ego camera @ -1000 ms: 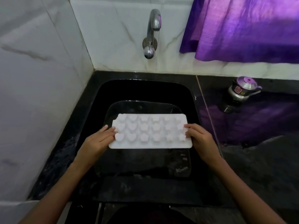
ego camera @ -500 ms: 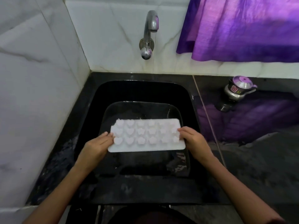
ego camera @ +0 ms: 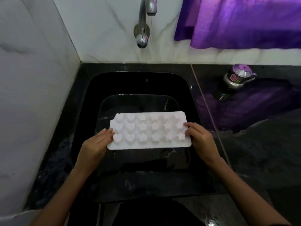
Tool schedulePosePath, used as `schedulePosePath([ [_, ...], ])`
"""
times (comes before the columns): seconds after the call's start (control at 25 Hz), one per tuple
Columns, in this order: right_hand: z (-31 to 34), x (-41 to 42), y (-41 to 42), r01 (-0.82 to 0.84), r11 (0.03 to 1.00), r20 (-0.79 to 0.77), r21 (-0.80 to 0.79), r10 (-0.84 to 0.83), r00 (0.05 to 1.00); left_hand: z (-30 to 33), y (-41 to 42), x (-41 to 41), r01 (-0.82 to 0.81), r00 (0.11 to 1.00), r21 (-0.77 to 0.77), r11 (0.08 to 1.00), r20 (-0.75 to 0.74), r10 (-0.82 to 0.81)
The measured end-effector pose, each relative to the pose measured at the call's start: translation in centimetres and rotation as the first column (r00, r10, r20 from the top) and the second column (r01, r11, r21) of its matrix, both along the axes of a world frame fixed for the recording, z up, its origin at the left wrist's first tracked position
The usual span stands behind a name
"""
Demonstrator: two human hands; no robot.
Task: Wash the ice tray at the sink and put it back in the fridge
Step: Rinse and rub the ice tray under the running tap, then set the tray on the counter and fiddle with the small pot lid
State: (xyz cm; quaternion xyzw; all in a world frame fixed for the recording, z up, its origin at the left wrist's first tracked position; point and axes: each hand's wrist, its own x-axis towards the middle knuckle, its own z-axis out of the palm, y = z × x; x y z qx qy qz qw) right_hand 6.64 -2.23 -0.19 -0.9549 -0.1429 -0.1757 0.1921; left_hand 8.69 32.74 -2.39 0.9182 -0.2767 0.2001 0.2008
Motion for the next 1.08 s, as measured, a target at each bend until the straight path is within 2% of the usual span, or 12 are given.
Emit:
schedulePosePath([
  [0.04,-0.4,-0.2,-0.1,-0.045,0.998,-0.030,-0.036,0.044,0.999,-0.1,0.0,-0.1,0.029,0.998,0.021,0.999,-0.055,-0.028],
  [0.12,-0.8,-0.2,-0.1,-0.093,0.994,-0.196,-0.058,0.080,0.977,0.1,-0.2,-0.2,0.060,0.971,-0.002,0.998,-0.233,-0.059],
  [0.2,-0.4,-0.1,-0.6,-0.019,0.989,-0.173,0.146,0.044,0.984,1.3,-0.4,-0.1,-0.069,0.917,-0.247,0.967,-0.396,-0.036],
  [0.24,0.7,-0.4,-1.0,0.059,0.942,-0.174,0.331,0.000,0.985,2.5,-0.6,-0.2,-0.148,0.891,-0.372,0.916,-0.452,-0.039],
  [0.28,2.0,-0.6,-1.5,0.135,0.838,-0.205,0.529,-0.028,0.978,3.6,-0.8,-0.2,-0.218,0.864,-0.481,0.849,-0.499,-0.061],
  [0.36,4.3,-1.3,-2.7,0.224,0.611,-0.274,0.759,-0.013,0.962,5.4,-2.1,-0.2,-0.299,0.825,-0.649,0.700,-0.544,-0.152],
  [0.44,5.5,-1.9,-4.6,0.244,0.488,-0.283,0.838,0.006,0.959,6.8,-4.9,-0.1,-0.335,0.813,-0.762,0.554,-0.531,-0.239],
  [0.56,6.5,-3.0,-8.5,0.307,0.365,-0.322,0.879,-0.021,0.946,7.4,-10.8,-0.1,-0.381,0.799,-0.800,0.464,-0.537,-0.271],
  [0.68,5.8,-4.0,-15.6,0.414,0.290,-0.415,0.863,-0.063,0.908,7.5,-18.8,-0.1,-0.442,0.746,-0.772,0.458,-0.599,-0.291],
  [0.88,3.5,-4.6,-29.6,0.563,0.313,-0.582,0.765,-0.039,0.812,5.6,-32.8,-1.2,-0.505,0.586,-0.588,0.632,-0.771,-0.249],
  [1.08,1.9,-3.7,-37.7,0.583,0.326,-0.630,0.744,0.054,0.775,3.6,-39.9,-2.3,-0.567,0.500,-0.494,0.659,-0.842,-0.202],
])
